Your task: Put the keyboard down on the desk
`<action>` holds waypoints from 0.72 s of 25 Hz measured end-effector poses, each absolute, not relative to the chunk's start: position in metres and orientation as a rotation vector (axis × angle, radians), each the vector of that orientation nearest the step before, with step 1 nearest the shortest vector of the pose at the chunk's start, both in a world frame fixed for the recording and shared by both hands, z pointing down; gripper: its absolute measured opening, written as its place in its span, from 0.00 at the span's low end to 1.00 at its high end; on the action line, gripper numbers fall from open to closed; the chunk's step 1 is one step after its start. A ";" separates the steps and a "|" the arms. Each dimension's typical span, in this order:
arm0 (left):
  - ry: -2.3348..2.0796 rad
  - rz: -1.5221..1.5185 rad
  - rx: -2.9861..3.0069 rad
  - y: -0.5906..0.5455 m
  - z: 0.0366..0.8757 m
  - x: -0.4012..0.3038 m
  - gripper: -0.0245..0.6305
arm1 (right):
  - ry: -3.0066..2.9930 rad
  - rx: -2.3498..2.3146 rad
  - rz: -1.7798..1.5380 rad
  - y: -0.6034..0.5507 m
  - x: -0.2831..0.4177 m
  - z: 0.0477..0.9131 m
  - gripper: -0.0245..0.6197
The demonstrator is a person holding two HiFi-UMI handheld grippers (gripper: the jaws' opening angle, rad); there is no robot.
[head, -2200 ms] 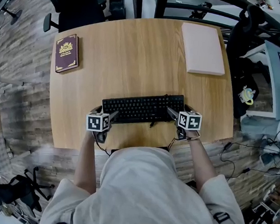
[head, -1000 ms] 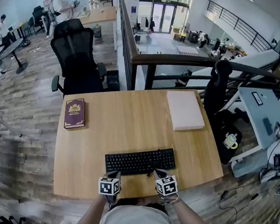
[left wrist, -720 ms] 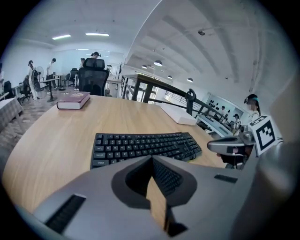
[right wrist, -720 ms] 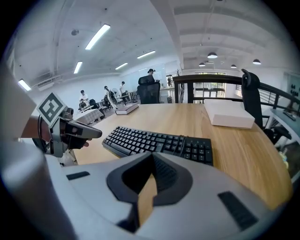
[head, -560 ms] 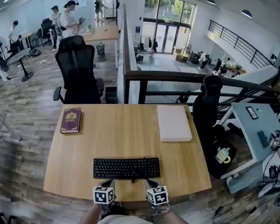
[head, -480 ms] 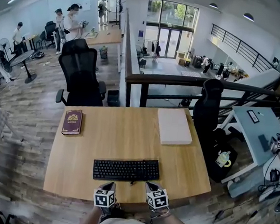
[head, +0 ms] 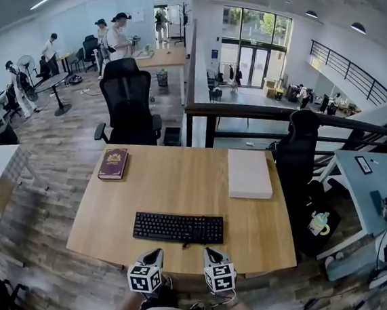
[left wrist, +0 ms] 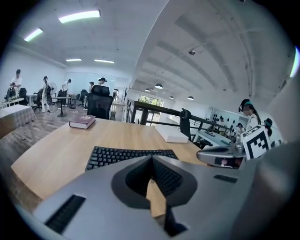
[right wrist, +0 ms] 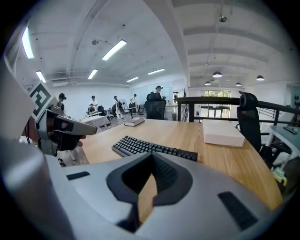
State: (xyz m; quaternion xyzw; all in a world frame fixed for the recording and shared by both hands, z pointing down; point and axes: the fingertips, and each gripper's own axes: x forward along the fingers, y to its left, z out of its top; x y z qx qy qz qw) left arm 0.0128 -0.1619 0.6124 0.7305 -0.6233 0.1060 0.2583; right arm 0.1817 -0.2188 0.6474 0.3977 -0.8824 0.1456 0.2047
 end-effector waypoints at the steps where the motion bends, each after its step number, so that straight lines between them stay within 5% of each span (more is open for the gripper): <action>1: -1.707 0.271 1.982 -0.161 0.604 0.013 0.05 | -2.479 1.109 0.391 -0.220 0.180 0.639 0.04; 18: -1.976 0.055 2.238 -0.220 0.418 -0.017 0.05 | -2.748 1.336 -0.011 -0.273 0.157 0.429 0.04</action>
